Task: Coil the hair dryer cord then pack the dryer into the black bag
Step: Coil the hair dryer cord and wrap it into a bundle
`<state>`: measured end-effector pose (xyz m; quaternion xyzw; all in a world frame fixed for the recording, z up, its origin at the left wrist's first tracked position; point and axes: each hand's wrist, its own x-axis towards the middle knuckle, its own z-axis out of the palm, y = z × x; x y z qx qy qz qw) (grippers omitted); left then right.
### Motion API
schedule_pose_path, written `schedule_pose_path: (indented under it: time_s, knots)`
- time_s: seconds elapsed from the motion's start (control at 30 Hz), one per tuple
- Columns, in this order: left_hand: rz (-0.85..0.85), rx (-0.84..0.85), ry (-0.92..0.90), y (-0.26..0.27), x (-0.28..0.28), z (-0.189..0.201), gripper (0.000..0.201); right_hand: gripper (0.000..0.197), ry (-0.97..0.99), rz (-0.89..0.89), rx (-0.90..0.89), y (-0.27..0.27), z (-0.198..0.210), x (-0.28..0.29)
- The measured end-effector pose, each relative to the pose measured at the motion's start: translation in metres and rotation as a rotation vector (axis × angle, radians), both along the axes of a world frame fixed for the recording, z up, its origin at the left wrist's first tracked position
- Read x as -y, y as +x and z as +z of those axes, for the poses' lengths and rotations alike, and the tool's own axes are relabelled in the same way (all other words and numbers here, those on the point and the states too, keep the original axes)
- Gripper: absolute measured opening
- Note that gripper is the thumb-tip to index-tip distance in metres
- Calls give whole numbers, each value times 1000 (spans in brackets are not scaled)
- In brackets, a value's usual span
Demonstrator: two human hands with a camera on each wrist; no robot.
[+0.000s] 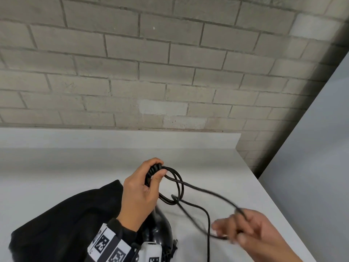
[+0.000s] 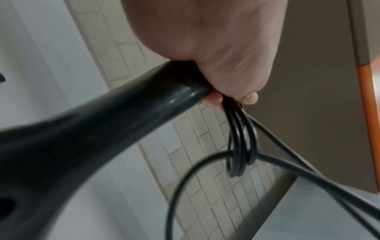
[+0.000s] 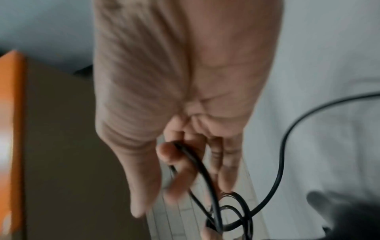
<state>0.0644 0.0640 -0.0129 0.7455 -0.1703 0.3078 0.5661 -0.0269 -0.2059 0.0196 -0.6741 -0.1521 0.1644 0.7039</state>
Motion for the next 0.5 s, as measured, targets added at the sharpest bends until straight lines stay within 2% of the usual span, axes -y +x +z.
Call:
schedule_pose_path:
  time_s: [0.03, 0.07, 0.1, 0.13, 0.17, 0.2, 0.23, 0.27, 0.3, 0.33, 0.37, 0.4, 0.43, 0.5]
  knots:
    - [1, -4, -7, 1, -1, 0, 27, 20, 105, -63, 81, -7, -12, 1]
    - [-2, -5, 3, 1, -2, 0, 28, 8, 157, -229, 116, -10, -18, 15]
    - [-9, -7, 17, 0, -1, 0, 28, 9, 128, -292, 110, -13, -19, 17]
    - [-16, -11, 28, 0, 0, 0, 28, 7, 58, -211, 74, -14, -27, 13]
    - [-18, -14, 34, -1, 1, 1, 28, 22, -52, -197, -42, -14, -31, 18]
    - [-14, -15, 37, 0, 1, 0, 29, 30, -180, -185, -134, -17, -29, 26]
    - [-8, -16, 36, 0, 1, -1, 29, 27, -484, -192, -102, -26, -26, 33]
    - [-1, -19, 31, 1, 1, -2, 29, 25, -622, -307, -28, -31, -22, 39]
    - [3, -24, 23, 2, -1, -2, 28, 30, -651, -411, 17, -37, -23, 50]
    - [4, -27, 14, 2, -2, -2, 26, 44, -626, -502, 53, -40, -27, 58]
    - [4, -30, 10, 2, -3, -1, 25, 58, -438, -613, -12, -45, -31, 66]
    - [2, -31, 11, 2, -3, -1, 24, 62, -241, -744, -102, -49, -40, 73]
    - [0, -33, 12, 2, -3, 0, 23, 58, -132, -797, -117, -56, -50, 78]
    - [-1, -44, 15, 3, -1, -1, 23, 57, -170, -778, -125, -58, -46, 77]
